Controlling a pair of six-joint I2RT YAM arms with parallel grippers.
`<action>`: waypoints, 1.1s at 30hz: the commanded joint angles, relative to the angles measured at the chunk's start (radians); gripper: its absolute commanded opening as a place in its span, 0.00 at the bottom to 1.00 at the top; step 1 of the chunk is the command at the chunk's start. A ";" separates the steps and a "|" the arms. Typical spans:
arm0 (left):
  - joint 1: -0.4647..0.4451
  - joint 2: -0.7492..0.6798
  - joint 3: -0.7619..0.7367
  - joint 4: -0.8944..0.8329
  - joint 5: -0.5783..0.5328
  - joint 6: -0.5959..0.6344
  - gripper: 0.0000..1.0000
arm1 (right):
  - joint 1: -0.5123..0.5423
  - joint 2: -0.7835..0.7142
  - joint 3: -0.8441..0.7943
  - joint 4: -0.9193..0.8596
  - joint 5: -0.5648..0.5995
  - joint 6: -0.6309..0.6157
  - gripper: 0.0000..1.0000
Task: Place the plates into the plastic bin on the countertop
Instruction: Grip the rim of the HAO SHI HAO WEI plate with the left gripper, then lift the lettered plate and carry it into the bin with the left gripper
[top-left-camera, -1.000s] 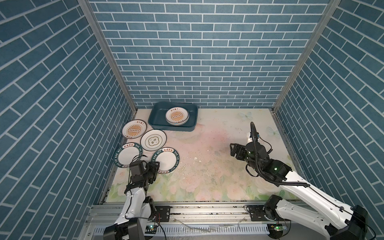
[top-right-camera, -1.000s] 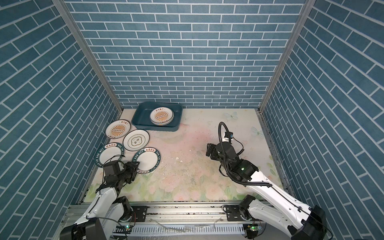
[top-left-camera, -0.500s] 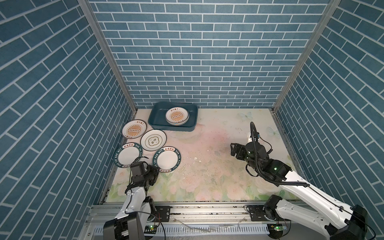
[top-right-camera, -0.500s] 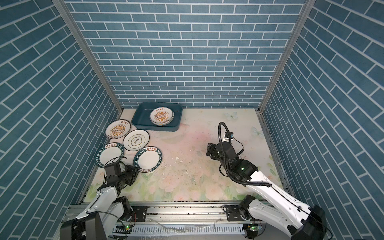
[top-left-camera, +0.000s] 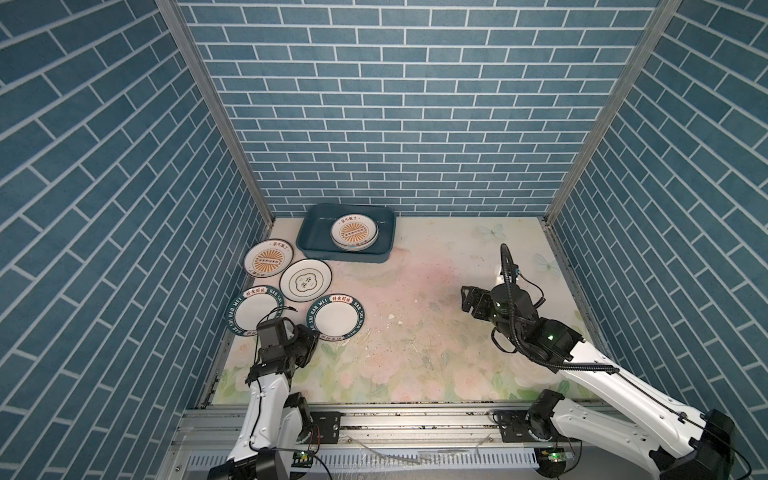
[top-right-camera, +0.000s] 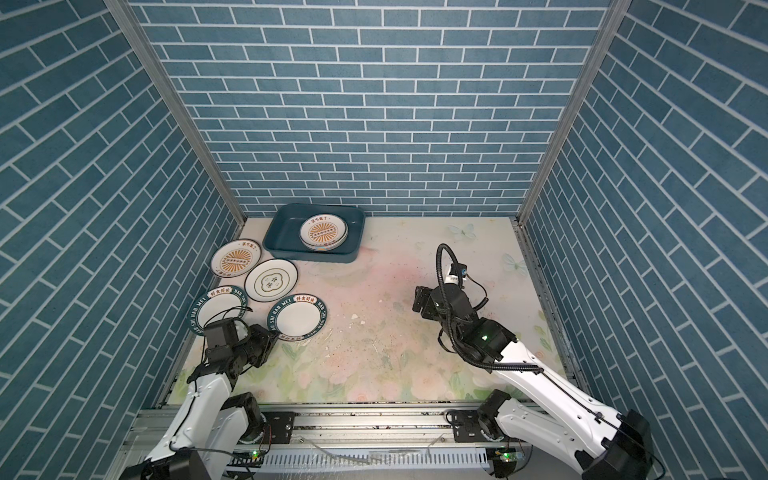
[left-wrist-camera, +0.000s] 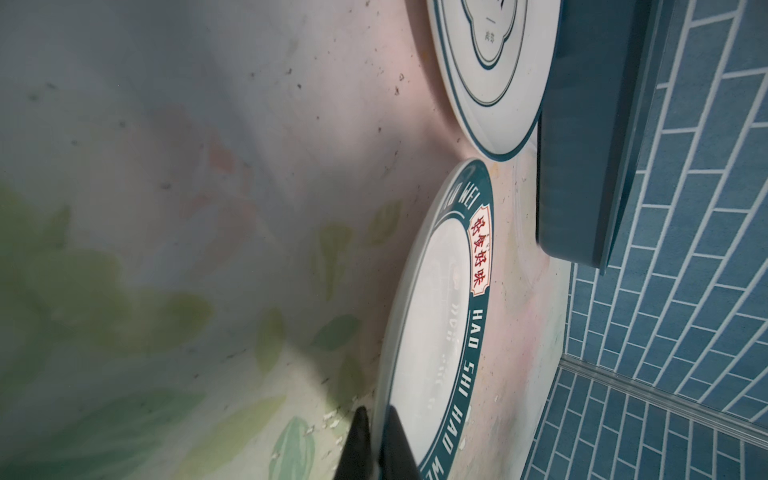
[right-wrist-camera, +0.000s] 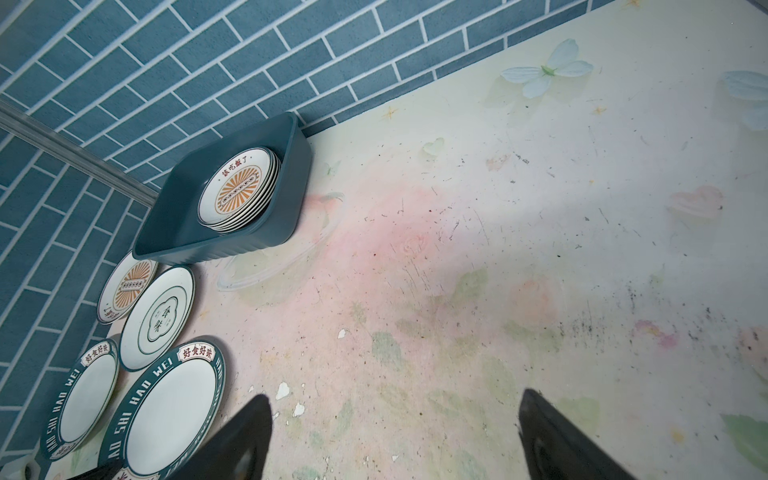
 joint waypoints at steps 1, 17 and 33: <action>0.002 -0.024 0.076 -0.060 0.049 0.045 0.00 | -0.001 0.011 0.034 0.000 0.026 0.026 0.92; 0.001 0.182 0.428 -0.039 0.169 0.128 0.00 | -0.014 0.081 0.056 0.069 -0.016 0.003 0.97; -0.070 0.719 0.929 -0.004 0.156 0.209 0.00 | -0.132 0.061 -0.010 0.268 -0.269 -0.013 0.98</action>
